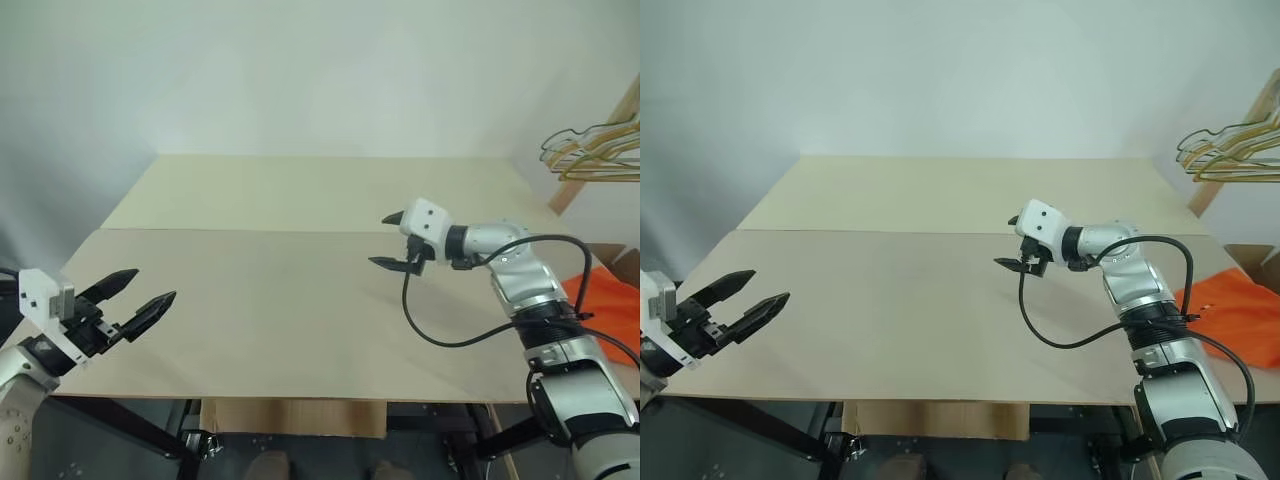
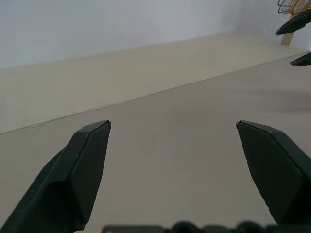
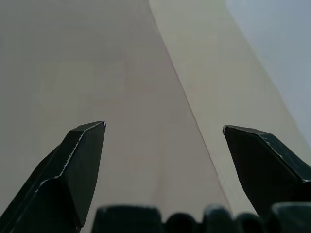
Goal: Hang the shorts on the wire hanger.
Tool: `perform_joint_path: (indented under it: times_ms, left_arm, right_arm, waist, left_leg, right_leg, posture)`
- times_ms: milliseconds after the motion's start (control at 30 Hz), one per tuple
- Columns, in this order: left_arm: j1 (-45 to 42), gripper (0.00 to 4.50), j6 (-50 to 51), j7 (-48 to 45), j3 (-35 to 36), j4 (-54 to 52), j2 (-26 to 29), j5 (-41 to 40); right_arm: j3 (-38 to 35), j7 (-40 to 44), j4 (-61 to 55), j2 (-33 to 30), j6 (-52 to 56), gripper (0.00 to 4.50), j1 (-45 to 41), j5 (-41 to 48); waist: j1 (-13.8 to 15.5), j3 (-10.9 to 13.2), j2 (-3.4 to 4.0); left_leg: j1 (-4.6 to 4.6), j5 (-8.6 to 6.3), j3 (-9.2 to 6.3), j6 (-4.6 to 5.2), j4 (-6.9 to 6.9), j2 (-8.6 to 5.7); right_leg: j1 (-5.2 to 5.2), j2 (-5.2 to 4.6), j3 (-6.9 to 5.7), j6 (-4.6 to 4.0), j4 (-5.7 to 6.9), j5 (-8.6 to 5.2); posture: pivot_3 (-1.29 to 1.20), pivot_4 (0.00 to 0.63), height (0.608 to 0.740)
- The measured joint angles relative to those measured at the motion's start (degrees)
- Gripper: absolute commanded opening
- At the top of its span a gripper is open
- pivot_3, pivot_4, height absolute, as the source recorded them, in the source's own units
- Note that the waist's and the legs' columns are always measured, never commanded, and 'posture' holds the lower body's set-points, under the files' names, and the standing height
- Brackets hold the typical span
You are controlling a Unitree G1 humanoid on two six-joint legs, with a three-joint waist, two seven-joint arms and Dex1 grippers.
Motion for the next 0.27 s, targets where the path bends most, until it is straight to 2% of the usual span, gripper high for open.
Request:
perform_joint_path:
  times_ms: [267]
  left_arm:
    - [0.1,4.50,-0.1,1.0,0.2,-1.0,0.0,0.0]
  right_arm:
    - [0.0,0.5,1.3,0.3,-2.4,4.49,0.0,-1.6]
  waist:
    - [1.3,0.0,-0.01]
  left_leg:
    - [-0.05,0.00,0.31,0.00,-0.08,0.01]
  right_leg:
    - [-0.02,0.09,-0.08,-0.08,-0.03,-0.05]
  posture:
    - [0.27,0.000,0.740]
